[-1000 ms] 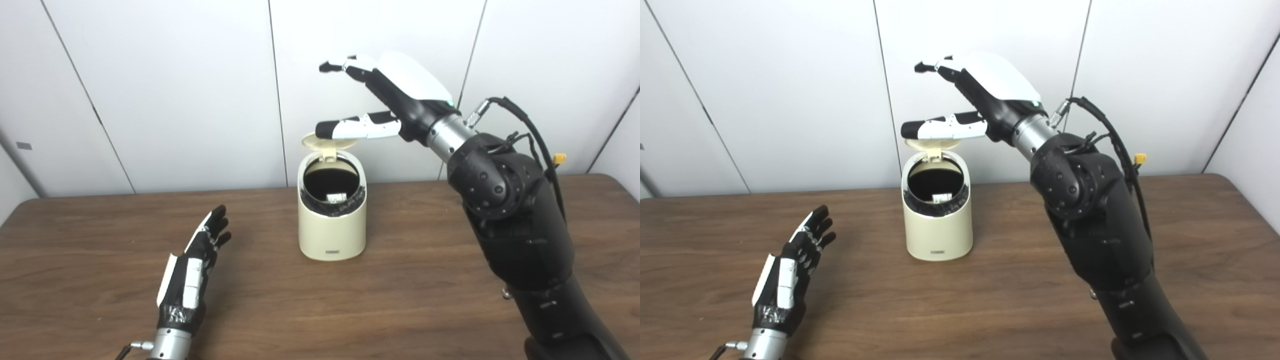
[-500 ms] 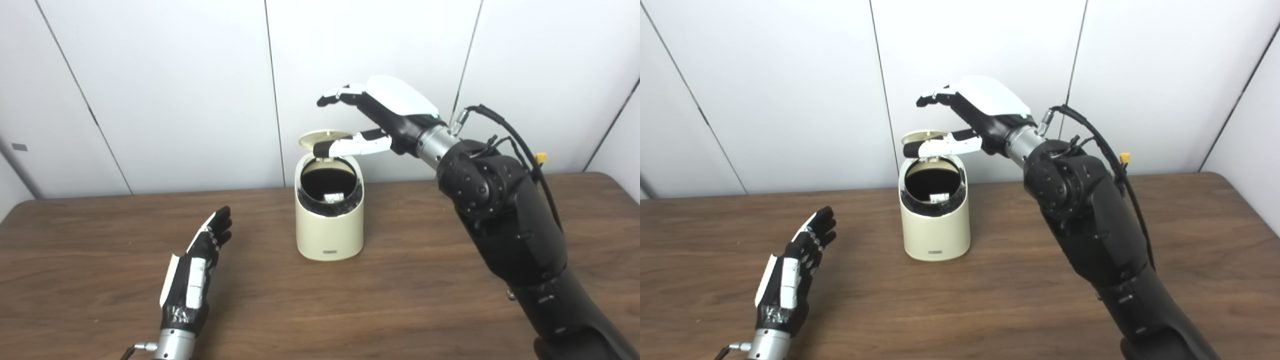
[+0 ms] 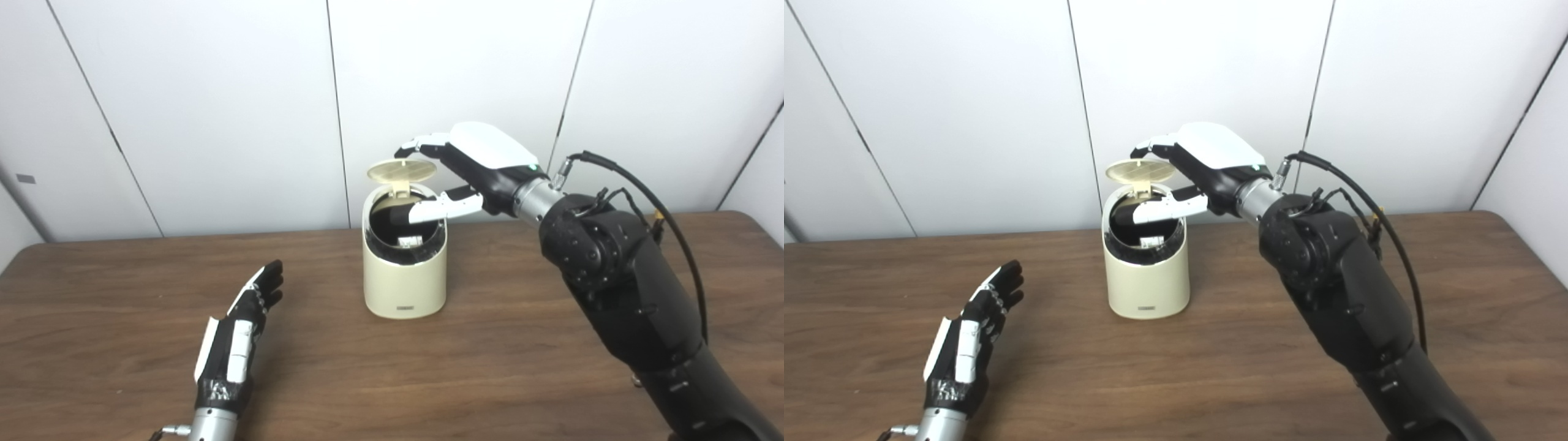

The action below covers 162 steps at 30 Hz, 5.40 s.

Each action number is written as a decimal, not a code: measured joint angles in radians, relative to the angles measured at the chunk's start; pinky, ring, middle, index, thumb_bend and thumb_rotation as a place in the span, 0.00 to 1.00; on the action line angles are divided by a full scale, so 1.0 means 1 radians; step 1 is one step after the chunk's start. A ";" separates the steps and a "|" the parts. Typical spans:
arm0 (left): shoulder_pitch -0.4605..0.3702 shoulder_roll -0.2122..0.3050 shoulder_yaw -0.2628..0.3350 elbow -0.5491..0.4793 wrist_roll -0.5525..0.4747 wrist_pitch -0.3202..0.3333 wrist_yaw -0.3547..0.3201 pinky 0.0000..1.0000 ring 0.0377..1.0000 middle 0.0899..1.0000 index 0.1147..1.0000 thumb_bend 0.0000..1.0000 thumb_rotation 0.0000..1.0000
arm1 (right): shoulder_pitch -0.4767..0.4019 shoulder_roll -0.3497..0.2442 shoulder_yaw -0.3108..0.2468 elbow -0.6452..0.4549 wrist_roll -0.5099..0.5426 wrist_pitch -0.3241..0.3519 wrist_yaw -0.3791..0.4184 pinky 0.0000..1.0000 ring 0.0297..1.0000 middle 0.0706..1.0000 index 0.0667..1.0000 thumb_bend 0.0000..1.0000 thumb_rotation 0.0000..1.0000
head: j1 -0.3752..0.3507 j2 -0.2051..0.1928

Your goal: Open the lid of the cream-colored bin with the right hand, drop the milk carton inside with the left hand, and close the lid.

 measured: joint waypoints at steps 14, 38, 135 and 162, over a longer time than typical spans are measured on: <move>0.000 -0.012 0.011 0.000 0.019 0.000 0.001 0.91 0.93 0.91 0.90 0.70 0.97 | 0.071 -0.006 0.004 -0.045 -0.002 -0.014 0.016 0.92 0.95 0.86 0.81 0.85 0.90 | -0.002 0.005; 0.000 -0.074 0.019 -0.029 0.038 0.000 0.025 0.92 0.93 0.90 0.90 0.72 0.96 | 0.150 -0.045 0.035 -0.041 0.002 -0.061 0.028 0.93 0.92 0.82 0.80 0.82 0.86 | 0.014 0.043; -0.039 -0.120 0.081 -0.031 0.038 -0.059 0.136 0.77 0.81 0.81 0.79 0.56 0.90 | 0.340 0.132 -0.279 0.037 0.277 -0.352 -0.597 0.82 0.89 0.88 0.86 0.72 0.88 | 0.029 0.040; -0.037 -0.118 0.055 -0.031 0.061 -0.059 0.119 0.81 0.84 0.82 0.80 0.63 0.89 | 0.100 0.062 -0.046 0.079 0.058 -0.152 -0.266 0.90 0.94 0.84 0.82 0.82 0.81 | 0.044 0.038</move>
